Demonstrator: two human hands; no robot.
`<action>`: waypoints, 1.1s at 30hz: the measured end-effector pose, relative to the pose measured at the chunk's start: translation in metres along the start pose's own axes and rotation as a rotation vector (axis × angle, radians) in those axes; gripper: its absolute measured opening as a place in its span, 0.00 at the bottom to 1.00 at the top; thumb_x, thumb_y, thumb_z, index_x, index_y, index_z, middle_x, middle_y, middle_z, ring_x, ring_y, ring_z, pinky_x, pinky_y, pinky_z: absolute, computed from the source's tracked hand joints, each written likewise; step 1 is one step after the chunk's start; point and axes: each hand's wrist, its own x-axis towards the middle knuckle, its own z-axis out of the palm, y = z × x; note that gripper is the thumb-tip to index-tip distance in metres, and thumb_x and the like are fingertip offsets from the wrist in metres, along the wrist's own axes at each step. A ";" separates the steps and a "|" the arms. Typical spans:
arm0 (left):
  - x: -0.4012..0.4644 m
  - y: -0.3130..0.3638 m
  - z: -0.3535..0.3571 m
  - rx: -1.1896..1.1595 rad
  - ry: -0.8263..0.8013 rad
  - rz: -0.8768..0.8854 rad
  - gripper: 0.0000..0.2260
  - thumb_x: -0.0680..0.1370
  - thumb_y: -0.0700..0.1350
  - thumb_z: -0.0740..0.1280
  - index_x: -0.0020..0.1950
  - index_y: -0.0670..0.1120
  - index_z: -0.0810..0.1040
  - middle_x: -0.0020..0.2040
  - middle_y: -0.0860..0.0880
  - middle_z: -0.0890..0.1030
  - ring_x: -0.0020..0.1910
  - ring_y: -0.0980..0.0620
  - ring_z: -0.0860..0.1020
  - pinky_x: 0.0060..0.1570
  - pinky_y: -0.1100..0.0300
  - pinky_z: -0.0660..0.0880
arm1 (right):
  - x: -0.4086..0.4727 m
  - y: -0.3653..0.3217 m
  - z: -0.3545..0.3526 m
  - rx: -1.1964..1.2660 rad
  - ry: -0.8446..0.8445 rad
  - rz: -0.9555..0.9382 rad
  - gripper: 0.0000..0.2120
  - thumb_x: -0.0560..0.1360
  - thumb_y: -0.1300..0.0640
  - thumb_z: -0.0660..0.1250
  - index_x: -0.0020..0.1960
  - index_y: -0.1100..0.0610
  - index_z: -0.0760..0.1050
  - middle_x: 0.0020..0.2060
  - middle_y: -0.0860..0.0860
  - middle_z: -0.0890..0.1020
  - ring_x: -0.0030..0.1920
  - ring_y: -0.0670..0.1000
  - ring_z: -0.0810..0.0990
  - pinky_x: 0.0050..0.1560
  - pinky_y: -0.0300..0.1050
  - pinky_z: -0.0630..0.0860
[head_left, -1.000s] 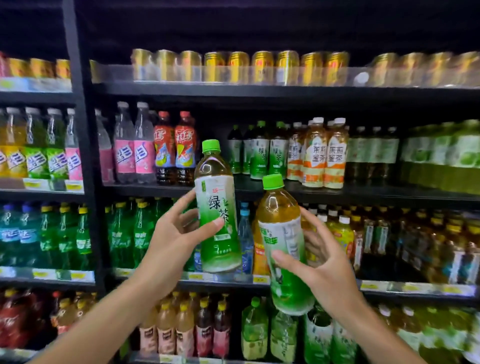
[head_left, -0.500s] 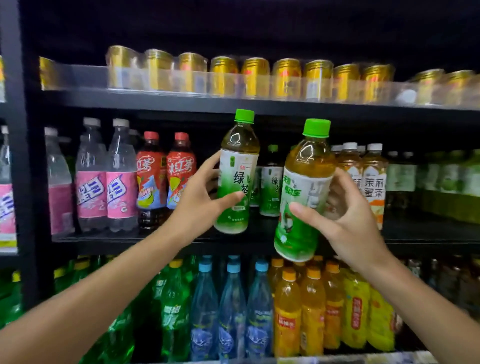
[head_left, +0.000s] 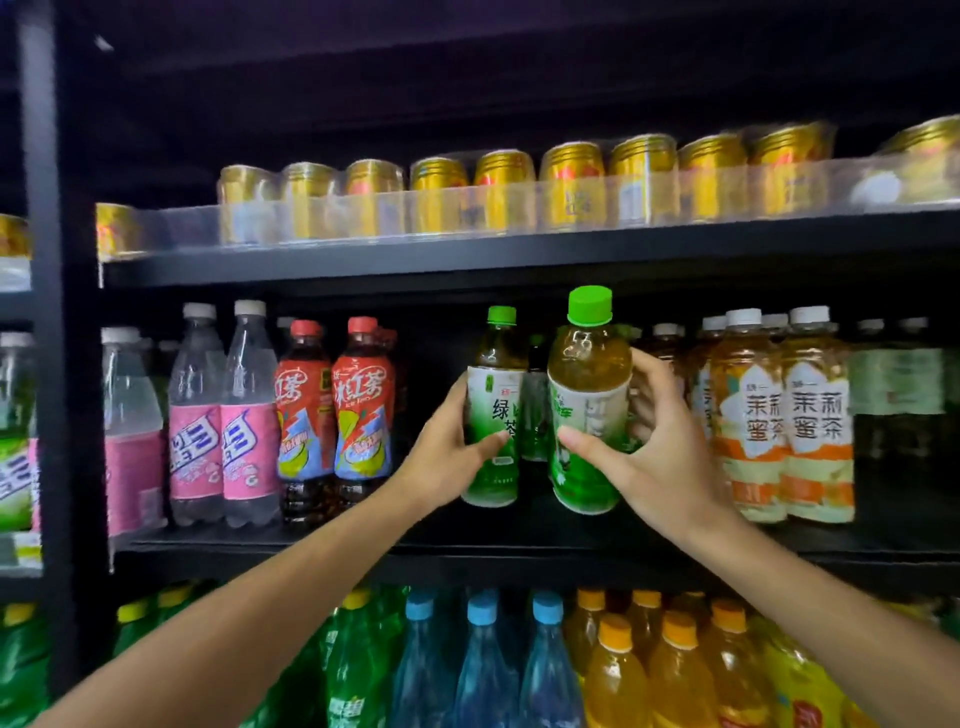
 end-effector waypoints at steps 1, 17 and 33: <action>0.003 -0.003 0.002 0.001 -0.001 -0.026 0.30 0.79 0.33 0.70 0.76 0.52 0.63 0.61 0.56 0.79 0.57 0.69 0.79 0.65 0.59 0.76 | 0.004 0.006 0.004 -0.013 -0.003 0.021 0.38 0.67 0.50 0.81 0.70 0.40 0.64 0.62 0.35 0.75 0.63 0.38 0.76 0.65 0.47 0.76; 0.020 -0.033 -0.004 0.261 -0.061 -0.083 0.30 0.81 0.44 0.69 0.79 0.50 0.58 0.63 0.54 0.78 0.56 0.63 0.78 0.56 0.71 0.76 | 0.051 0.052 0.041 -0.350 -0.039 0.313 0.46 0.60 0.36 0.81 0.66 0.53 0.61 0.60 0.50 0.76 0.60 0.53 0.78 0.57 0.51 0.78; 0.010 -0.037 0.007 0.847 0.049 0.093 0.55 0.76 0.55 0.74 0.81 0.50 0.30 0.79 0.45 0.51 0.52 0.41 0.82 0.47 0.48 0.80 | 0.036 0.068 0.038 -0.506 -0.299 0.249 0.45 0.67 0.44 0.80 0.73 0.54 0.58 0.60 0.52 0.80 0.57 0.54 0.81 0.58 0.53 0.80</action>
